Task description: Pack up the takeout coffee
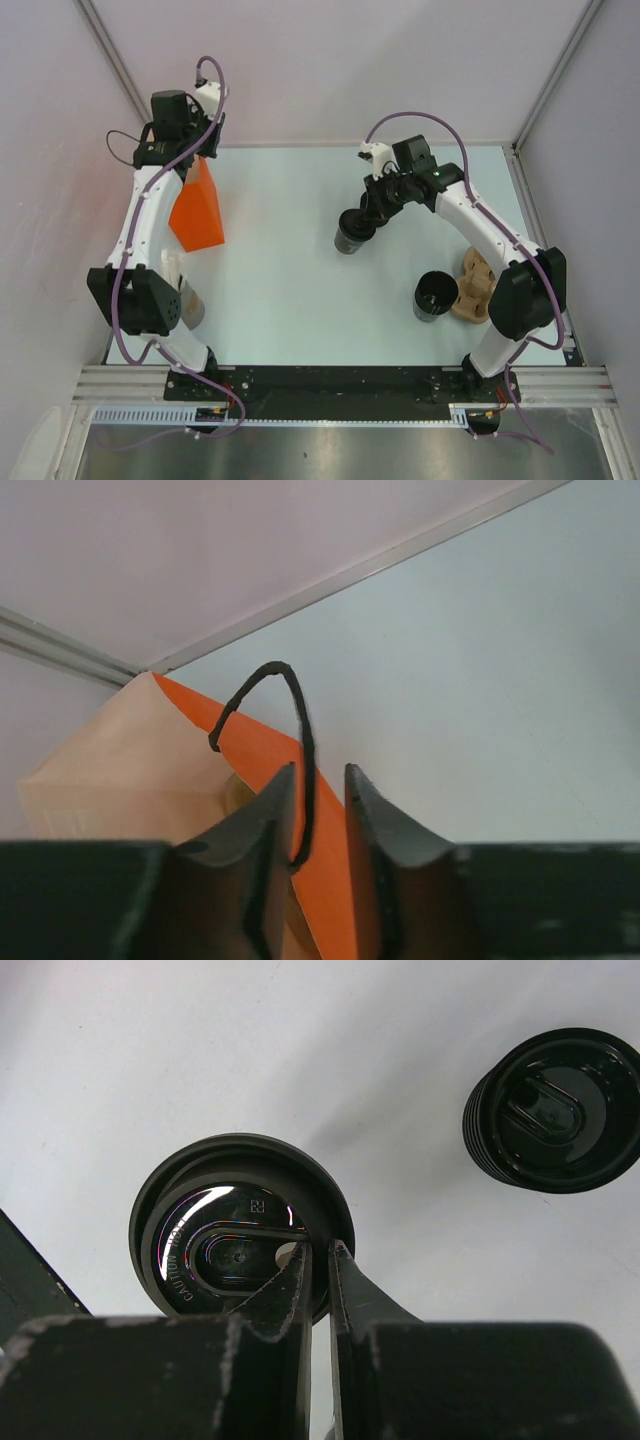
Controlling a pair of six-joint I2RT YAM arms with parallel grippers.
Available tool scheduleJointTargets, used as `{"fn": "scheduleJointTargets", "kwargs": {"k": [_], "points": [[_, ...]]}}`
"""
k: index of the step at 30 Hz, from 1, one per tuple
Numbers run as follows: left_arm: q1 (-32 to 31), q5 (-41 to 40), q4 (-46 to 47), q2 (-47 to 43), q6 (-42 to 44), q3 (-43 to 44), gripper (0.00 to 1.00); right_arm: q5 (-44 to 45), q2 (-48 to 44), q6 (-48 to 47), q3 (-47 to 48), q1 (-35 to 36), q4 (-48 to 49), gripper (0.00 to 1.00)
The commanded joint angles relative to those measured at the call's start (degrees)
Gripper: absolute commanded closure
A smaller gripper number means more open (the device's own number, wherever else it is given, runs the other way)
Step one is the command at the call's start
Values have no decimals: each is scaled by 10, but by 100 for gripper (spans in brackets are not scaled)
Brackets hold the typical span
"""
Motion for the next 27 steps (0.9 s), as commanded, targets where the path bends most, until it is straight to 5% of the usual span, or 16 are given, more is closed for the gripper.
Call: {"fn": "scheduleJointTargets", "kwargs": {"k": [1, 7, 27], "points": [[-16, -20, 9, -2, 15, 23, 78, -13, -29, -6, -4, -4, 21, 100], [-37, -29, -3, -5, 22, 23, 100, -14, -30, -6, -5, -9, 21, 100], [-157, -30, -71, -70, 19, -1, 100, -9, -40, 5, -10, -35, 32, 100]]}}
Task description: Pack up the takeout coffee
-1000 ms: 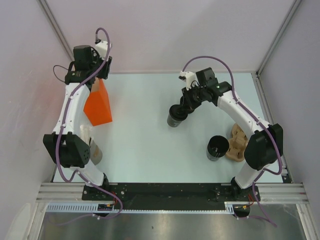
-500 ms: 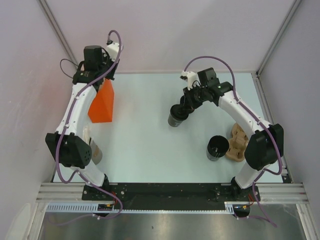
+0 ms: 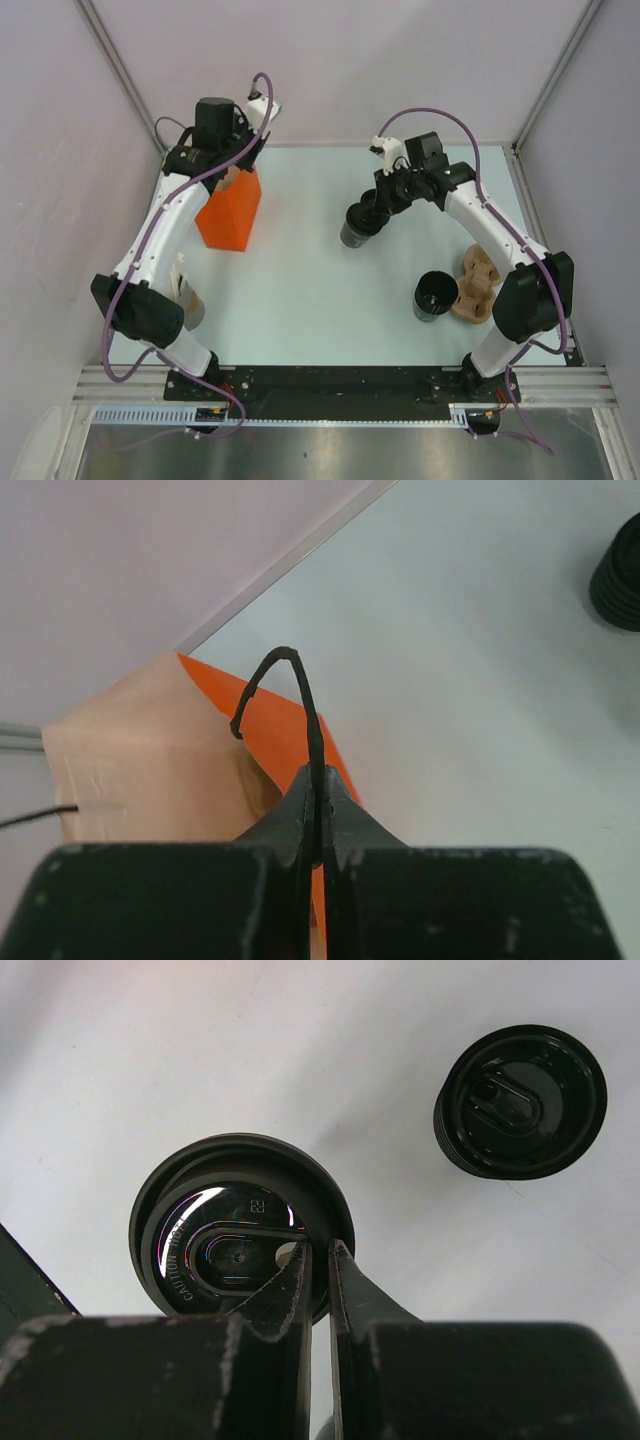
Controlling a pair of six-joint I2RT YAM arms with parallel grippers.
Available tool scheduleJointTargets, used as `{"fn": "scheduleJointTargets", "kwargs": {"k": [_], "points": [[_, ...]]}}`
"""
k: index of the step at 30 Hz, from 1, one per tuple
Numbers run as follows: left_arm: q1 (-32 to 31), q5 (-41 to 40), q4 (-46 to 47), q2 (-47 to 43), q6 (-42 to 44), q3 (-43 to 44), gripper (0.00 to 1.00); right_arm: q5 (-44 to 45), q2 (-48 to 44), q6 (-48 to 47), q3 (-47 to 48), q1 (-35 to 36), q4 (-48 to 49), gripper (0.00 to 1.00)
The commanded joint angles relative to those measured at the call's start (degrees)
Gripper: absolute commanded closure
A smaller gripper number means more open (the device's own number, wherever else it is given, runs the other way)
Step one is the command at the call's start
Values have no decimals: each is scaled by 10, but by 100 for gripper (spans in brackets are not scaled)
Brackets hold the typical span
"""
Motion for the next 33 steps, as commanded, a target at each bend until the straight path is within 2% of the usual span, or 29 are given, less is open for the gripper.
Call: {"fn": "scheduleJointTargets", "kwargs": {"k": [1, 7, 20, 33], "points": [[-26, 0, -18, -53, -8, 1, 100, 3, -25, 4, -2, -8, 24, 100], [-58, 24, -50, -76, -25, -5, 100, 7, -29, 9, -2, -18, 26, 100], [-185, 53, -80, -160, -26, -79, 100, 38, -34, 28, -5, -47, 35, 100], [-218, 157, -110, -179, -23, -74, 100, 18, -49, 33, -7, -87, 38, 100]]}}
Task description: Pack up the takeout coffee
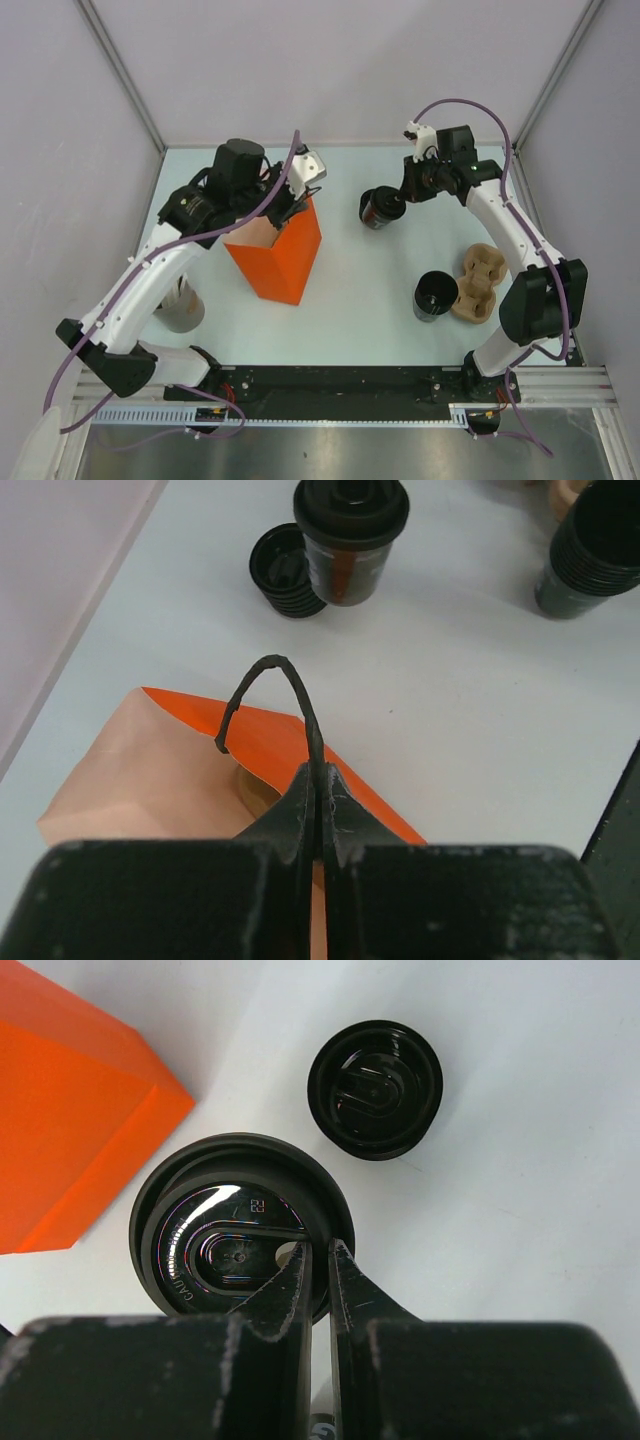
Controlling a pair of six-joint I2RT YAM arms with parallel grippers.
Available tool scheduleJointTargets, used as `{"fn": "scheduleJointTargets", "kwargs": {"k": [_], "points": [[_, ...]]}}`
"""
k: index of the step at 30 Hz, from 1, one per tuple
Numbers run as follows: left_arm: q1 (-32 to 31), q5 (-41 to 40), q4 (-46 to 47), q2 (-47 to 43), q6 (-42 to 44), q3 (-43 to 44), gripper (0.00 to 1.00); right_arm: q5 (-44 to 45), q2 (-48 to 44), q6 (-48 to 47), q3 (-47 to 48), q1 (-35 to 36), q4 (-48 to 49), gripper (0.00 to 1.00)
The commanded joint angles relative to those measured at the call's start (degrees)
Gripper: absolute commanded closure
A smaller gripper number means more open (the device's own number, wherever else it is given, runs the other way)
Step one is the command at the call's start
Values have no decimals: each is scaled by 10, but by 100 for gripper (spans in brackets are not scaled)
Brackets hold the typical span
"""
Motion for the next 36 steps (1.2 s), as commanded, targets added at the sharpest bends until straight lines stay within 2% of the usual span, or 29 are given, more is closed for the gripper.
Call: {"fn": "scheduleJointTargets", "kwargs": {"k": [1, 15, 16, 20, 21, 22, 24, 25, 28, 33, 34, 36], "points": [[-14, 47, -7, -15, -6, 7, 100, -12, -28, 2, 3, -8, 18, 100], [-70, 82, -23, 9, -5, 22, 98, -12, -35, -1, 4, -24, 15, 100], [-74, 82, -23, 12, -6, 21, 88, -12, -34, -1, 4, -25, 16, 100], [-78, 66, -19, 13, -1, 21, 60, -14, -35, -5, 12, -29, 10, 100], [-78, 56, -17, 12, 0, 29, 51, -16, -35, -6, 16, -29, 7, 100], [-78, 48, -17, 10, -1, 35, 38, -17, -33, -7, 23, -30, 3, 100], [-78, 18, -16, 5, 2, 54, 28, -30, -27, -12, 52, -30, -19, 100], [-78, 7, -15, 2, 3, 60, 15, -36, -17, -14, 66, -31, -31, 100], [-78, -40, -7, -16, 13, 76, 0, -47, 5, -23, 143, -29, -82, 100], [-50, -87, 19, -57, 22, 65, 0, -79, 78, -38, 326, -30, -204, 100], [-36, -96, 30, -62, 21, 63, 0, -87, 92, -41, 403, -30, -224, 100], [-19, -110, 44, -73, 16, 55, 0, -127, 138, -38, 486, -29, -279, 100]]}}
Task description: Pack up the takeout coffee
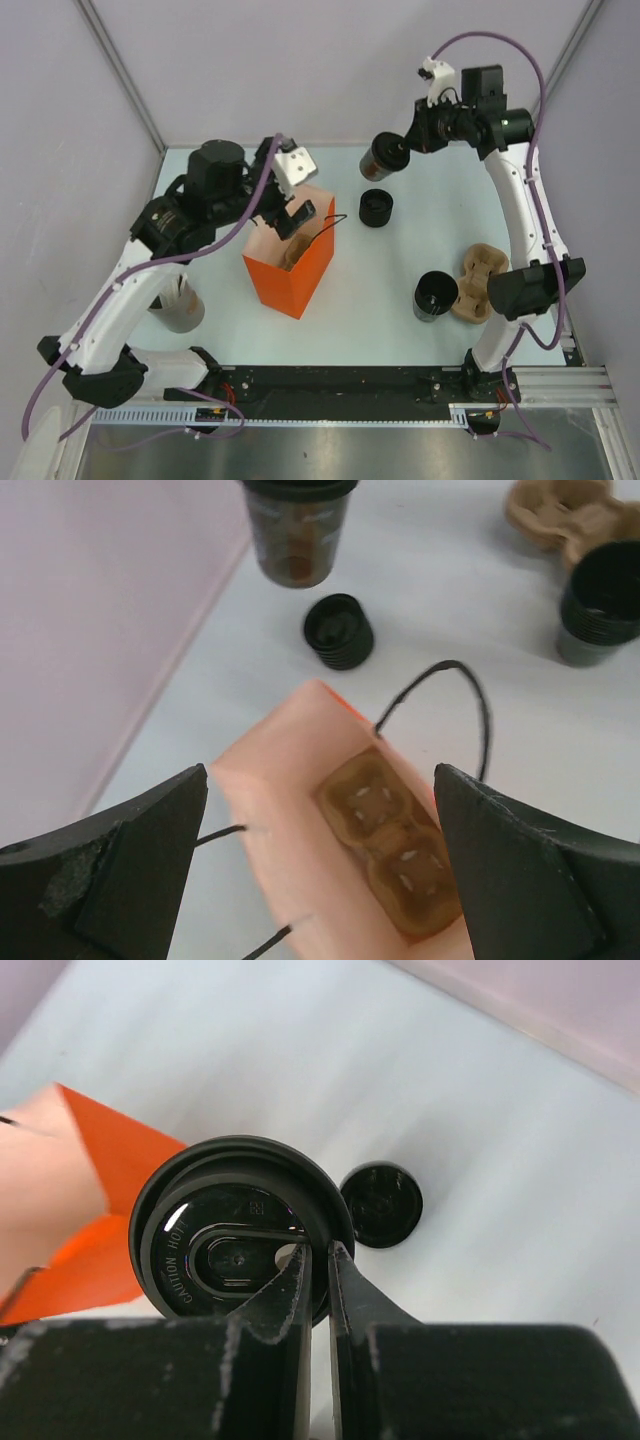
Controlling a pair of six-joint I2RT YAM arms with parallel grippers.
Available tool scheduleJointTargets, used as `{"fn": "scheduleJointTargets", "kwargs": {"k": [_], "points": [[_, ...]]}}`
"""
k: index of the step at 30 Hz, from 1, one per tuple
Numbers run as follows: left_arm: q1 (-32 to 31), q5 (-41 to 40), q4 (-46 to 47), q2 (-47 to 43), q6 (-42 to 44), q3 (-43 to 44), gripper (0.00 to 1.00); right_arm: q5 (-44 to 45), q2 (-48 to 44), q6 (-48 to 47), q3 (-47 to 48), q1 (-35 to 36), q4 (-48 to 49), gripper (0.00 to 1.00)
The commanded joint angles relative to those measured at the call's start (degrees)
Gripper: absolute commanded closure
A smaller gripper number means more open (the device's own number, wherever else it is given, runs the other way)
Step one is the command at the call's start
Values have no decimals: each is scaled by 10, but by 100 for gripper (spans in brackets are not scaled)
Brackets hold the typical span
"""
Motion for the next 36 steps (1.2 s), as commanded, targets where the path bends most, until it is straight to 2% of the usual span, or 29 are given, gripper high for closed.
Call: {"fn": "scheduleJointTargets", "kwargs": {"k": [1, 5, 8, 13, 15, 19, 25, 31, 36], "points": [[53, -69, 55, -46, -1, 4, 0, -86, 63, -4, 188, -3, -122, 100], [116, -98, 84, -63, -24, -15, 0, -201, 57, 19, 177, 12, -61, 100], [158, -98, 106, -76, -28, -58, 0, -247, 73, 54, 187, 35, -25, 100], [202, -84, 133, -86, -32, -112, 0, -259, 109, 65, 217, 104, -10, 100], [215, -69, 140, -86, -33, -127, 0, -250, 113, 50, 216, 128, -16, 100], [229, -55, 150, -82, -37, -143, 0, -178, 132, 1, 216, 204, -64, 100], [238, -33, 161, -78, -44, -158, 3, -115, 163, -12, 217, 235, -83, 100], [239, -20, 179, -69, -53, -182, 14, -64, 196, -29, 226, 255, -95, 100], [240, -16, 194, -64, -61, -200, 28, -26, 222, -53, 230, 289, -119, 100]]}}
